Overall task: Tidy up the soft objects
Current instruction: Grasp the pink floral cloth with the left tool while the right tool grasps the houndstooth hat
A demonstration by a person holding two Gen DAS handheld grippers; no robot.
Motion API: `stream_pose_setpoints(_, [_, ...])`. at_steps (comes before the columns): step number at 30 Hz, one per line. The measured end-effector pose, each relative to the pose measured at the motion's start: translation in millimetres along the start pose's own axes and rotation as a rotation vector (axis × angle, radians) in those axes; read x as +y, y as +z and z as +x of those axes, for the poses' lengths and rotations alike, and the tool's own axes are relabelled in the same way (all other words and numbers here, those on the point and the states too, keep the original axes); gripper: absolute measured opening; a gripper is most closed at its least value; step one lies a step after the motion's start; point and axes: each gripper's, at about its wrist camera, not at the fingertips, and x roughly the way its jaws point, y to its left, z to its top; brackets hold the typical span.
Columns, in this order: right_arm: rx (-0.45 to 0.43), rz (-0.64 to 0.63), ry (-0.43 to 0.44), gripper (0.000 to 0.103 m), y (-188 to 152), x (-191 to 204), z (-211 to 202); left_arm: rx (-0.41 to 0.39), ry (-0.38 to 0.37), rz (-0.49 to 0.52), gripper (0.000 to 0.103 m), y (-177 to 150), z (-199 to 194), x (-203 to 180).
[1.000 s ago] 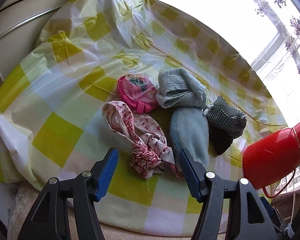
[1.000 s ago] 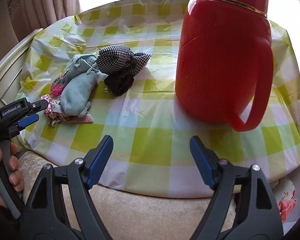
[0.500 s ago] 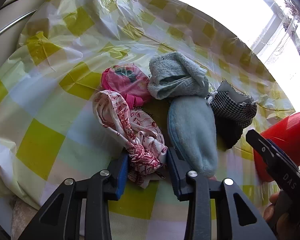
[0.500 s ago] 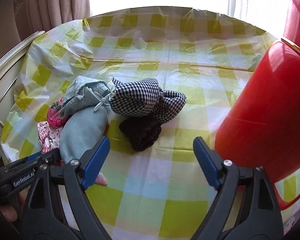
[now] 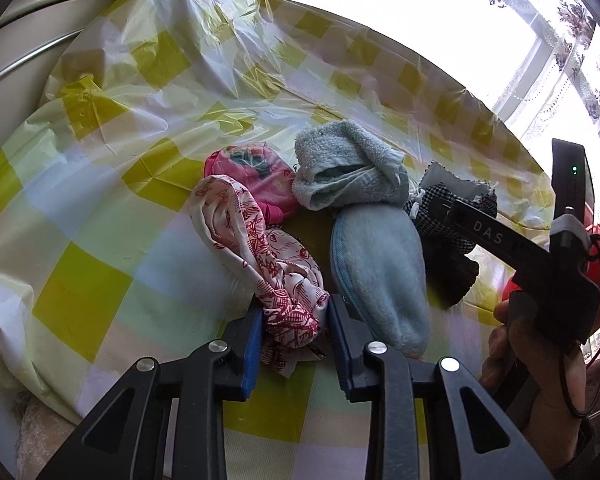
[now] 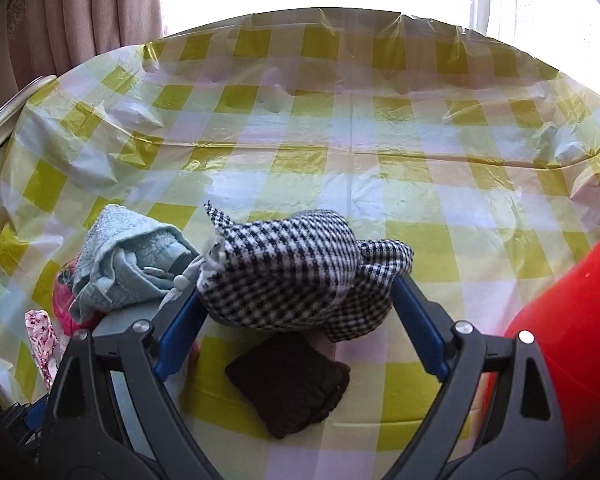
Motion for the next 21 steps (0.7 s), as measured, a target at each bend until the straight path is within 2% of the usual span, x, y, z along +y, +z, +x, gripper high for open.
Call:
stream_pose_setpoints(2, [0.008, 0.016, 0.020, 0.047, -0.6, -4.3, 5.4, -0.009, -0.002, 0.005, 0.031, 0.0, -1.1, -1.1])
stream_pose_setpoints(3, [0.014, 0.024, 0.031, 0.040, -1.3, -6.1, 7.8, -0.012, -0.004, 0.006, 0.030, 0.0, -1.7, -1.2])
stream_pose_setpoints(5, [0.009, 0.028, 0.048, 0.036, -2.7, -8.1, 7.7, -0.025, -0.006, 0.007, 0.030, 0.3, -3.8, -1.6])
stream_pose_setpoints(8, [-0.045, 0.021, 0.056, 0.030, -3.4, -7.5, -3.0, -0.063, -0.006, 0.015, 0.029, 0.6, -10.3, -3.7])
stream_pose_setpoints(17, [-0.213, 0.036, 0.022, 0.029, -13.5, -7.4, -62.1, -0.181, 0.014, 0.026, 0.028, -0.1, -32.5, -7.5])
stream_pose_setpoints(21, [-0.238, 0.033, 0.047, 0.029, -22.1, -3.6, -84.7, -0.251, 0.033, 0.046, 0.028, -2.3, -47.4, -11.9])
